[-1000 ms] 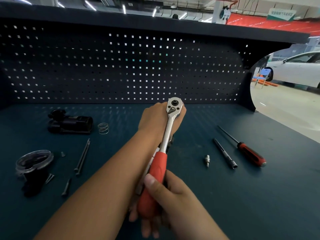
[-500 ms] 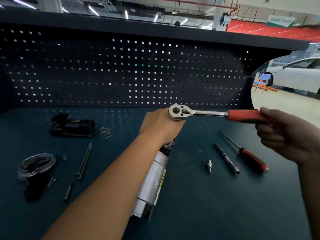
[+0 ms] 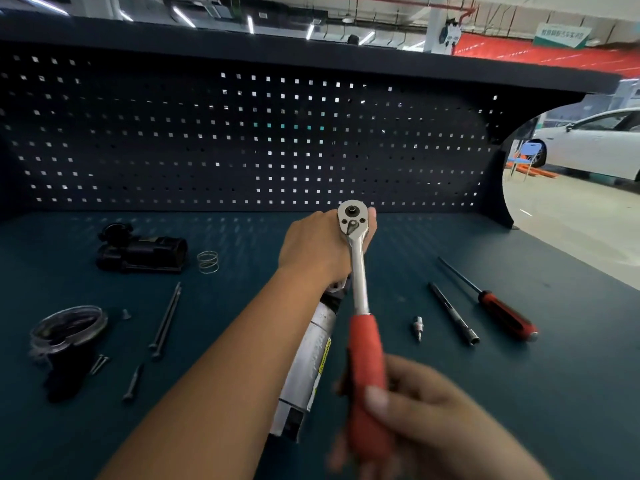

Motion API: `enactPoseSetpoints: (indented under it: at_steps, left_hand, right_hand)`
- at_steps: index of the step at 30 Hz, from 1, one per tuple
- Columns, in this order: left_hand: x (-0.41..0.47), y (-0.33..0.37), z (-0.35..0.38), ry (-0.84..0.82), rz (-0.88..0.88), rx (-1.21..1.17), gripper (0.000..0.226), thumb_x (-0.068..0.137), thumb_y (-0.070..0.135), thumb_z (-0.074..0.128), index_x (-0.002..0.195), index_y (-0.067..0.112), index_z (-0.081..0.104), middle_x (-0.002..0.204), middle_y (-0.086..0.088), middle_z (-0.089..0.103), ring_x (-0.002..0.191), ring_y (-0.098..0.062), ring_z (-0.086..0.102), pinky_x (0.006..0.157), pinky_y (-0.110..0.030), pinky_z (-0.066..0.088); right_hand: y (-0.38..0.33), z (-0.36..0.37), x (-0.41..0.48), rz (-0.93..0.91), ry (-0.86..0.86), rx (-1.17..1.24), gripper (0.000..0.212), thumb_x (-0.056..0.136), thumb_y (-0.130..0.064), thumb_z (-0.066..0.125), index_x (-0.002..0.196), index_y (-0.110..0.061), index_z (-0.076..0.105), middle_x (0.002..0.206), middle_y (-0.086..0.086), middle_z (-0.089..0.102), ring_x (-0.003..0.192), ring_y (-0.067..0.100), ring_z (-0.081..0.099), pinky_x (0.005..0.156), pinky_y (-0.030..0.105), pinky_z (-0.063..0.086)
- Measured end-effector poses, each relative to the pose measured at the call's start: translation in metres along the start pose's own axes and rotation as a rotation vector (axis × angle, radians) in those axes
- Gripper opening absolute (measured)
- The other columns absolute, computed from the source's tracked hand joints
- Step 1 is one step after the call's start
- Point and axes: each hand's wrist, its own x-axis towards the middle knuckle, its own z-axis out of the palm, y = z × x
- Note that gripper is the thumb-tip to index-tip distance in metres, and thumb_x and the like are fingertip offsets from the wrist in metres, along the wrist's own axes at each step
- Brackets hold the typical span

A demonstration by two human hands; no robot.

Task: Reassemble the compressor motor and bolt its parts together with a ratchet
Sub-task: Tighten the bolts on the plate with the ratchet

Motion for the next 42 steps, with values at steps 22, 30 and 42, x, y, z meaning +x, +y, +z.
enactPoseSetpoints:
  at_steps: [22,30,42]
  left_hand:
    - [-0.001,0.002,0.003,-0.042,-0.003,0.049,0.039,0.095,0.036,0.033,0.06,0.021,0.035,0.057,0.005,0.042,0.054,-0.011,0.036,0.068,-0.032,0.026]
    - [0.001,-0.001,0.004,-0.049,0.003,0.092,0.03,0.091,0.025,0.034,0.062,0.019,0.037,0.055,0.004,0.04,0.051,-0.013,0.033,0.065,-0.033,0.026]
    - [-0.002,0.002,0.005,0.091,0.021,0.039,0.067,0.09,0.062,0.018,0.051,0.014,0.044,0.046,0.0,0.048,0.05,-0.018,0.047,0.061,-0.032,0.03]
  right_hand:
    - [-0.079,-0.088,-0.045,-0.472,0.733,-0.062,0.027,0.084,-0.036,0.047,0.072,-0.012,0.038,0.047,-0.003,0.013,0.045,0.009,0.005,0.03,0.015,0.015]
    - [-0.042,-0.102,-0.039,-0.325,0.694,-0.404,0.04,0.09,-0.023,0.048,0.1,0.015,0.054,0.038,0.001,0.042,0.03,0.01,0.034,0.037,0.032,0.03]
    - [0.026,0.009,0.037,-0.123,0.024,-0.197,0.036,0.089,-0.036,0.062,0.112,-0.013,0.051,0.093,0.014,0.07,0.062,0.015,0.065,0.057,0.021,0.052]
